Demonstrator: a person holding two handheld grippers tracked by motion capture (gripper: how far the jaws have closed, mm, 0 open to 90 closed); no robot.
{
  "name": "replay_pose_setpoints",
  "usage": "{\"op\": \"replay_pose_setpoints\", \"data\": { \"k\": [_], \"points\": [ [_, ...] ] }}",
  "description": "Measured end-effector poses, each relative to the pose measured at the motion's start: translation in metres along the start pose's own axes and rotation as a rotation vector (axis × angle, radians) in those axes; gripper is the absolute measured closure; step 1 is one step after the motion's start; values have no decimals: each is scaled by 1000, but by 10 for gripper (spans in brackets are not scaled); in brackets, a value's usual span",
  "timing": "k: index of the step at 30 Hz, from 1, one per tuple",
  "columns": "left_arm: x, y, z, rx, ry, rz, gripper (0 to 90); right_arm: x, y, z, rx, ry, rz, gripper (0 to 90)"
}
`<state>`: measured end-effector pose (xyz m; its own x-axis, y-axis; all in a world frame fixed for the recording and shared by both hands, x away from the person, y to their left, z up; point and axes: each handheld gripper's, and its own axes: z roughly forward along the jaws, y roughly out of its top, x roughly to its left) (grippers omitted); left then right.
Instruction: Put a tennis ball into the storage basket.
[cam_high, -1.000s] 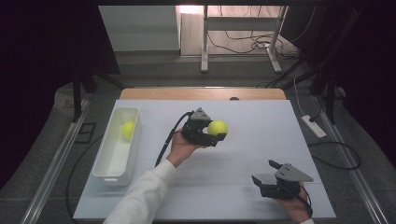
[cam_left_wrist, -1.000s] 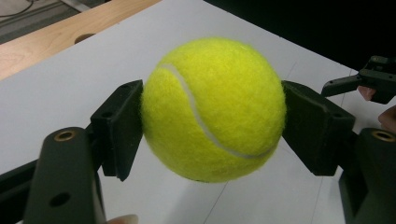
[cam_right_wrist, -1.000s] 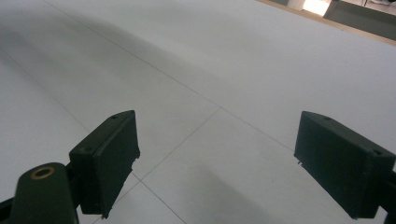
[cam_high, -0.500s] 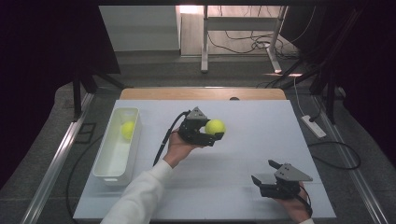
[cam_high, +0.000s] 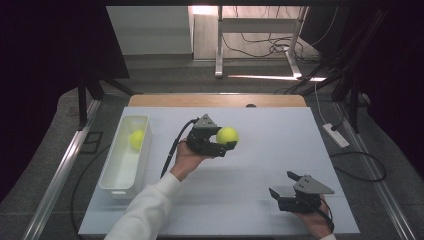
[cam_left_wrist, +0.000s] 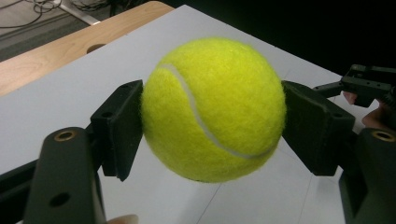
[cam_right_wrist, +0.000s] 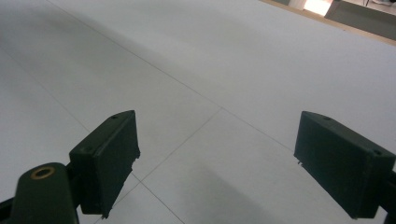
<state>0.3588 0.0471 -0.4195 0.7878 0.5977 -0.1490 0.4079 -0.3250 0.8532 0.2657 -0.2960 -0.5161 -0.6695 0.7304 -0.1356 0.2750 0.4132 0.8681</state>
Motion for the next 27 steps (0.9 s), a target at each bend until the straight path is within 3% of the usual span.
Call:
{"op": "replay_pose_setpoints", "data": {
  "k": [27],
  "points": [
    [8,-10,-29,-25,30,-22,267,0,0,-1,-2,-10,0,134]
  ]
}}
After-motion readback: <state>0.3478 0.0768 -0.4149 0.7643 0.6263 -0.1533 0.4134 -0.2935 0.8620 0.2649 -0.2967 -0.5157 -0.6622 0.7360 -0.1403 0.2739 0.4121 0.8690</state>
